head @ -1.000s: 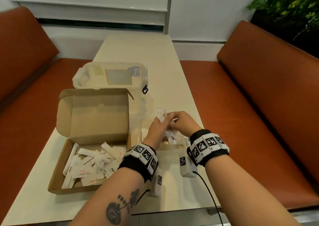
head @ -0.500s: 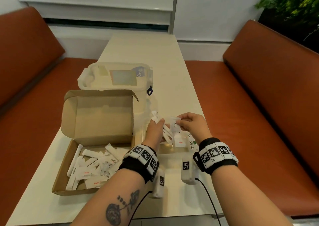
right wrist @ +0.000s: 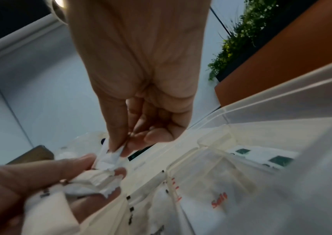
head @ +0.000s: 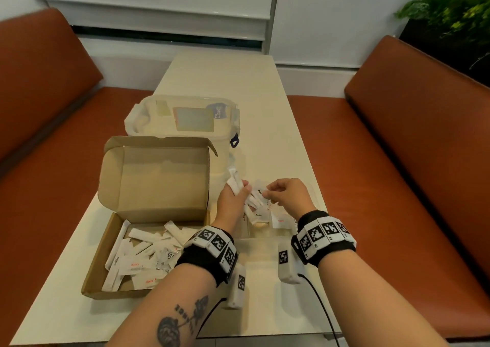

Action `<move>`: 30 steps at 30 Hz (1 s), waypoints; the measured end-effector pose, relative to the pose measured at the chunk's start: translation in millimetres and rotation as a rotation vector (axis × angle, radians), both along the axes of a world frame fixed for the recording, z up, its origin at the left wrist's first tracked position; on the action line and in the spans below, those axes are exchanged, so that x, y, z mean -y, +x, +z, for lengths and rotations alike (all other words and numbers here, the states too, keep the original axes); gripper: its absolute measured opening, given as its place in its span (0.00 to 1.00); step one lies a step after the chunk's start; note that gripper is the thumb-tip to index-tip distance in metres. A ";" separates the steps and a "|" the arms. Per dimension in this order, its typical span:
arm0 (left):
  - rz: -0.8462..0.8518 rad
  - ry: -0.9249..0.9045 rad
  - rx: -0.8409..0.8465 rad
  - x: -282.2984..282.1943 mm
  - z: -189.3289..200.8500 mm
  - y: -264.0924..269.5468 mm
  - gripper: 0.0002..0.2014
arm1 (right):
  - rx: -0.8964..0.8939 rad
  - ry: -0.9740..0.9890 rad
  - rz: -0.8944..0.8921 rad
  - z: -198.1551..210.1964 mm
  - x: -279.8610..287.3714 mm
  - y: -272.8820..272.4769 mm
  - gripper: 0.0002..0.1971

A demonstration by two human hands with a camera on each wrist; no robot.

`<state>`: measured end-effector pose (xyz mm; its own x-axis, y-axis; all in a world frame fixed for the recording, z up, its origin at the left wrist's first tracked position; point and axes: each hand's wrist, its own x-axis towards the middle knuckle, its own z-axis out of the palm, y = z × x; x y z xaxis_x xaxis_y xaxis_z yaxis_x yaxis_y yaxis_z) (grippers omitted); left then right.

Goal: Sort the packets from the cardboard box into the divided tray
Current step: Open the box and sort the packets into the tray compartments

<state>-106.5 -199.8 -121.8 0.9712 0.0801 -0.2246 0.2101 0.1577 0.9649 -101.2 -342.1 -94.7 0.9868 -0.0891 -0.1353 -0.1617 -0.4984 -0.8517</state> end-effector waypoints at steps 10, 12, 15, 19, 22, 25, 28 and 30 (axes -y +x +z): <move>0.110 -0.190 0.025 -12.8 3.2 7.7 0.06 | -0.130 -0.617 0.310 -16.8 -17.3 6.3 0.07; 0.096 -0.176 0.031 -13.7 2.4 7.8 0.07 | -0.131 -0.655 0.327 -21.3 -19.8 6.4 0.08; 0.079 -0.169 0.029 -14.7 0.7 7.7 0.07 | -0.088 -0.722 0.341 -25.7 -21.4 3.7 0.08; 0.067 -0.162 0.010 -14.4 -0.4 7.7 0.07 | 0.046 -0.723 0.310 -33.3 -20.4 -4.0 0.05; 0.054 -0.144 0.003 -13.6 0.2 7.3 0.07 | 0.056 -0.716 0.309 -37.6 -21.4 -5.9 0.09; 0.046 -0.123 -0.001 -13.3 0.9 6.4 0.06 | 0.056 -0.709 0.318 -39.1 -21.8 -5.1 0.03; 0.035 -0.100 -0.003 -13.1 1.4 5.5 0.06 | 0.052 -0.691 0.324 -41.0 -20.8 -6.2 0.03; 0.024 -0.088 -0.002 -12.6 2.1 4.6 0.05 | 0.062 -0.697 0.317 -42.2 -20.9 -7.6 0.03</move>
<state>-101.9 -187.2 -119.7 0.9687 0.0830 -0.2339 0.2074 0.2465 0.9467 -108.8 -321.2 -137.0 0.9833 0.1549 -0.0955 0.1160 -0.9381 -0.3265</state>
